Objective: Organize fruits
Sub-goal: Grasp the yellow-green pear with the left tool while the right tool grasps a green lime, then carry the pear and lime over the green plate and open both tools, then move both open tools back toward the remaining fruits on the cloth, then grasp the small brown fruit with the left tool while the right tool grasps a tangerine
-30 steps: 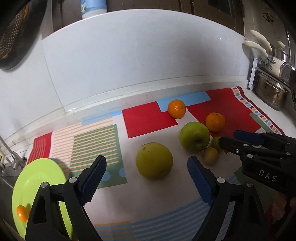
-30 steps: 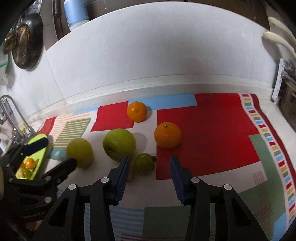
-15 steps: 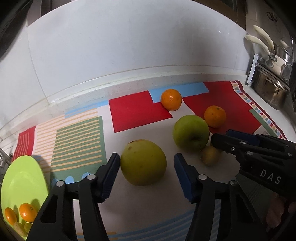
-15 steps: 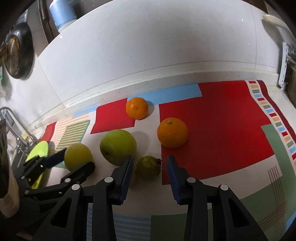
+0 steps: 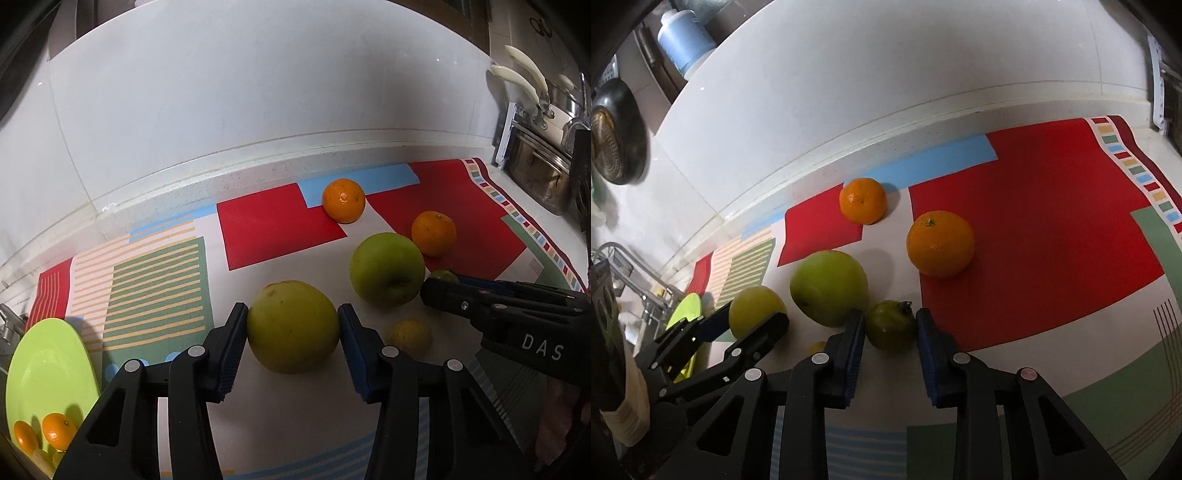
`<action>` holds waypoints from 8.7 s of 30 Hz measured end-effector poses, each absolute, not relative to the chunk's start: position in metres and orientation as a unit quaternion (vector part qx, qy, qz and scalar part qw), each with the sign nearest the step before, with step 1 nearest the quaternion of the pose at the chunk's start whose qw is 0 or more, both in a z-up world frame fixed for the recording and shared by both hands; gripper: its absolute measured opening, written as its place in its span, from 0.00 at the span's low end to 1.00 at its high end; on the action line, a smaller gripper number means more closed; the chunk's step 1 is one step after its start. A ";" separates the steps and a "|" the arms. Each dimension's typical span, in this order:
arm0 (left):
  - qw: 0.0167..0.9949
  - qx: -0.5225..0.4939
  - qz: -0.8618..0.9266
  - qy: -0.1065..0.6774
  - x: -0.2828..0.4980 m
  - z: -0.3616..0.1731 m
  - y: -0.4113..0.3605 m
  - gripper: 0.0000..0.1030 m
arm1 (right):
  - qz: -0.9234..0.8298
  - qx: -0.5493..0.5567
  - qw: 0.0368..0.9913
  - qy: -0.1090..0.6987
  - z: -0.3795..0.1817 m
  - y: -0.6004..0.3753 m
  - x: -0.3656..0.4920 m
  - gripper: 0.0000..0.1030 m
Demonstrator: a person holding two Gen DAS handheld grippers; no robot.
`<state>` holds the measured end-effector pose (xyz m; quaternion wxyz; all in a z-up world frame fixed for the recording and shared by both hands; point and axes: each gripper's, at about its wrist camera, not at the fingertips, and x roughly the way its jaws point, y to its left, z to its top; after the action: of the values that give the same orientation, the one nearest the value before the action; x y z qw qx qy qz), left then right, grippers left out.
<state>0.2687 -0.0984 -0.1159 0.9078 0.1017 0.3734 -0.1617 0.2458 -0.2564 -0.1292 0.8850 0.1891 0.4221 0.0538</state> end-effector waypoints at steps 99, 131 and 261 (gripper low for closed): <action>0.944 0.038 -0.072 0.320 0.191 -0.048 0.180 0.47 | 0.179 0.023 0.929 0.323 -0.032 0.036 0.207 0.28; 0.936 0.027 -0.056 0.347 0.226 -0.075 0.194 0.60 | 0.172 0.035 0.910 0.376 -0.078 0.047 0.255 0.39; 0.892 0.070 -0.184 0.408 0.249 -0.124 -0.141 0.28 | 0.089 -0.037 0.904 0.416 -0.116 -0.263 0.288 0.42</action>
<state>0.2487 -0.1407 -0.1241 0.8917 0.0702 0.4076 -0.1836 0.2882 -0.2634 -0.1156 0.9042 -0.0369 0.4161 0.0892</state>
